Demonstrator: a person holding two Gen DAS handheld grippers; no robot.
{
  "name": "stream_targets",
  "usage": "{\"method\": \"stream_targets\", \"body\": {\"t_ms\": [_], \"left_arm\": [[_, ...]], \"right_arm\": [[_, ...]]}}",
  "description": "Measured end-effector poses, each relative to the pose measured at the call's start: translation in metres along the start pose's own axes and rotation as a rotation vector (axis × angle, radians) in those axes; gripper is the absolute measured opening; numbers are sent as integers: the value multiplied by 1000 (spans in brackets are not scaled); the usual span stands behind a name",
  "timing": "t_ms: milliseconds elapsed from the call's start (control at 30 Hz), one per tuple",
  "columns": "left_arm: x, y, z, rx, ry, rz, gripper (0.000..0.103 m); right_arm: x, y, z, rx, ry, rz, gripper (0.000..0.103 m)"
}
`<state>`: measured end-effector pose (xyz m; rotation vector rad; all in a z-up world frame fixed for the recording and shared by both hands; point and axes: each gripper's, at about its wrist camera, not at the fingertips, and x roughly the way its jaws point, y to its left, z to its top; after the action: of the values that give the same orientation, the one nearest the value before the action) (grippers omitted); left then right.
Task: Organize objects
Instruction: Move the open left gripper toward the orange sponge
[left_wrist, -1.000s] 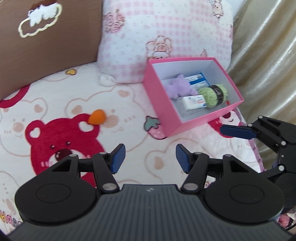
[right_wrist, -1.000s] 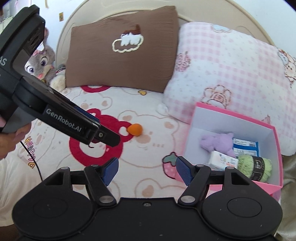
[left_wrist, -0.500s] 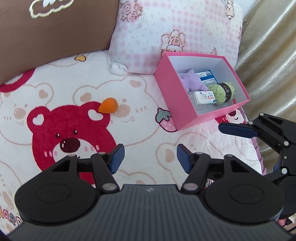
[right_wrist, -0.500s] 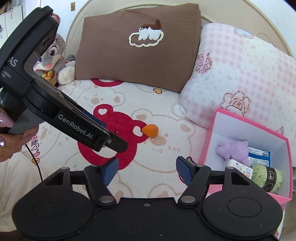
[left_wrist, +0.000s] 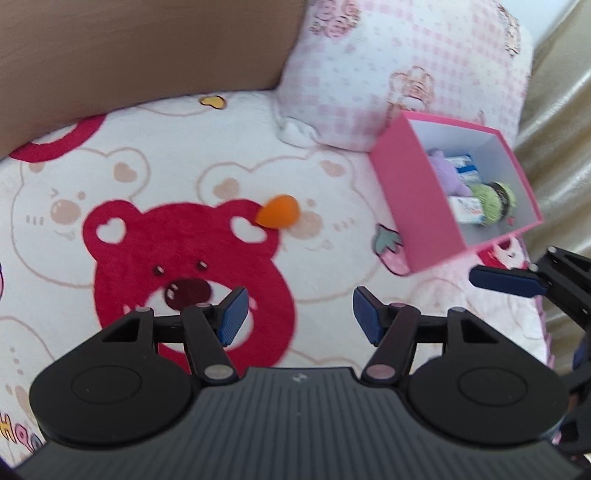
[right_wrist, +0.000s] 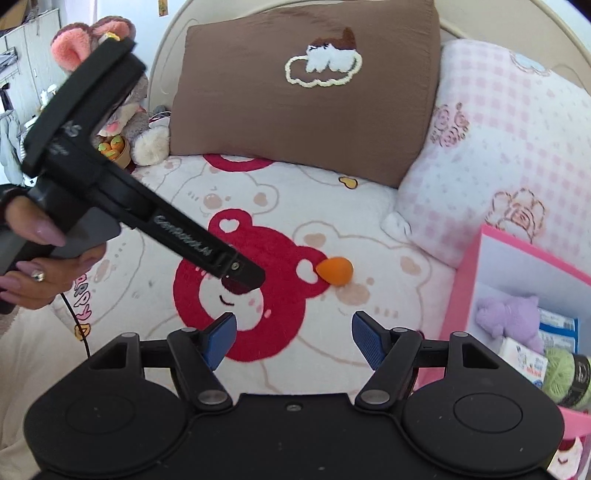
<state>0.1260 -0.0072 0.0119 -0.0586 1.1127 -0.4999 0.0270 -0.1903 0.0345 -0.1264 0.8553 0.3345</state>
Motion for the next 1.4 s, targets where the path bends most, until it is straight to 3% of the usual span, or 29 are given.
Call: {"method": "stream_targets", "body": {"t_ms": [333,500,600,767,967,1400], "left_arm": [[32,34,1,-100,-29,-57,61],[44,37,0,-73,-39,-13,62],[53,44,-1,-101,-38,-9,60],[65,48,-2,-105,-53,8,60],[78,47,-6,-114,-52,-10,60],[115,55,8,-184,-136,-49,59]], "right_arm": [[65,-3,18,-5,62,-14,74],[91,4,17,-98,46,-43,74],[103,2,18,-77,65,-22,74],[121,-12,13,-45,91,-71,75],[134,-22,8,-54,42,-88,75],[190,-35,-5,-50,16,-140,79]]}}
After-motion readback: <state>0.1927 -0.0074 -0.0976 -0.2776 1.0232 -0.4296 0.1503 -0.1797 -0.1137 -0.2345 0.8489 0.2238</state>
